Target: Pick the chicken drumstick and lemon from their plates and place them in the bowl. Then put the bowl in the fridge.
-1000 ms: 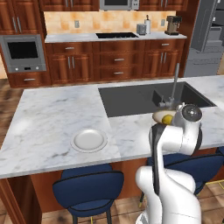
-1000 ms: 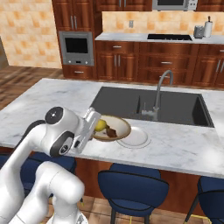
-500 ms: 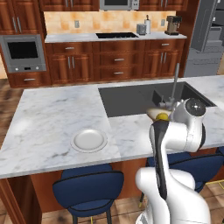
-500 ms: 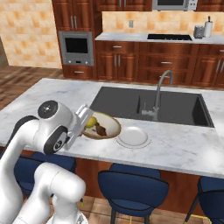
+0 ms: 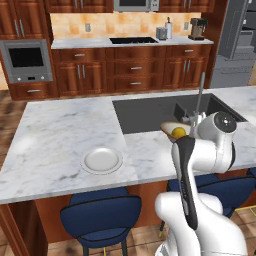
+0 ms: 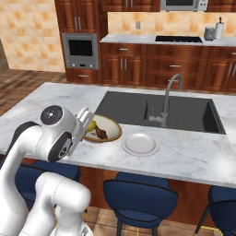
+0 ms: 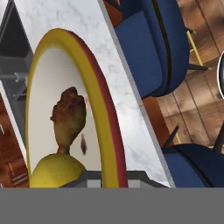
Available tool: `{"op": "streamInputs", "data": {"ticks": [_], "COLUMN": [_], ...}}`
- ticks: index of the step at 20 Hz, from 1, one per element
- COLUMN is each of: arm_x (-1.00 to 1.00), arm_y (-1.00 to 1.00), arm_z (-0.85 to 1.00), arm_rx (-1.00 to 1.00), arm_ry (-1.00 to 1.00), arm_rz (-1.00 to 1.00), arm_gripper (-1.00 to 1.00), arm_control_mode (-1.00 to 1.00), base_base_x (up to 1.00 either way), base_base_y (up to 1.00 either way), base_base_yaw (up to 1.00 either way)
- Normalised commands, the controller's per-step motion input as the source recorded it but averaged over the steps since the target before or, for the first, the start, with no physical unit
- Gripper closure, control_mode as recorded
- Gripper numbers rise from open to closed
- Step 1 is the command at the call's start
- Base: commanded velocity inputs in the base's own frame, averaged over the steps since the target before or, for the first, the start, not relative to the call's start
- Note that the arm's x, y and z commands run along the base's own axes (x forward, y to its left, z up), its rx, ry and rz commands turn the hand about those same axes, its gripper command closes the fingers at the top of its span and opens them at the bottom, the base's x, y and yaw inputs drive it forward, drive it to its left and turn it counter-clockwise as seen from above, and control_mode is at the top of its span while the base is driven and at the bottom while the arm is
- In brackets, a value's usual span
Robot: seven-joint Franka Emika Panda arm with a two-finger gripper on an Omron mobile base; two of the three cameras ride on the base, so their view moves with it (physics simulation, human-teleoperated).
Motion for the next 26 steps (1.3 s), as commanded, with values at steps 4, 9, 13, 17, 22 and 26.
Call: {"op": "streamInputs", "data": {"ticks": [4, 9, 13, 17, 22, 26], "arm_x": [0.0, 0.0, 0.0, 0.0, 0.0, 0.0], "arm_y": [0.0, 0.0, 0.0, 0.0, 0.0, 0.0], "arm_z": [0.0, 0.0, 0.0, 0.0, 0.0, 0.0], "arm_rx": [0.0, 0.0, 0.0, 0.0, 0.0, 0.0], "arm_ry": [0.0, 0.0, 0.0, 0.0, 0.0, 0.0], "arm_rz": [0.0, 0.0, 0.0, 0.0, 0.0, 0.0], "arm_gripper": [1.0, 1.0, 1.0, 1.0, 1.0, 1.0], "arm_control_mode": [-1.0, -1.0, 1.0, 1.0, 1.0, 1.0], "base_base_x": [0.0, 0.0, 0.0, -0.06, -0.62, -0.72], "base_base_y": [0.0, 0.0, 0.0, 0.0, -0.17, -0.11], "base_base_yaw": [0.0, 0.0, 0.0, 0.01, -0.02, 0.0]}}
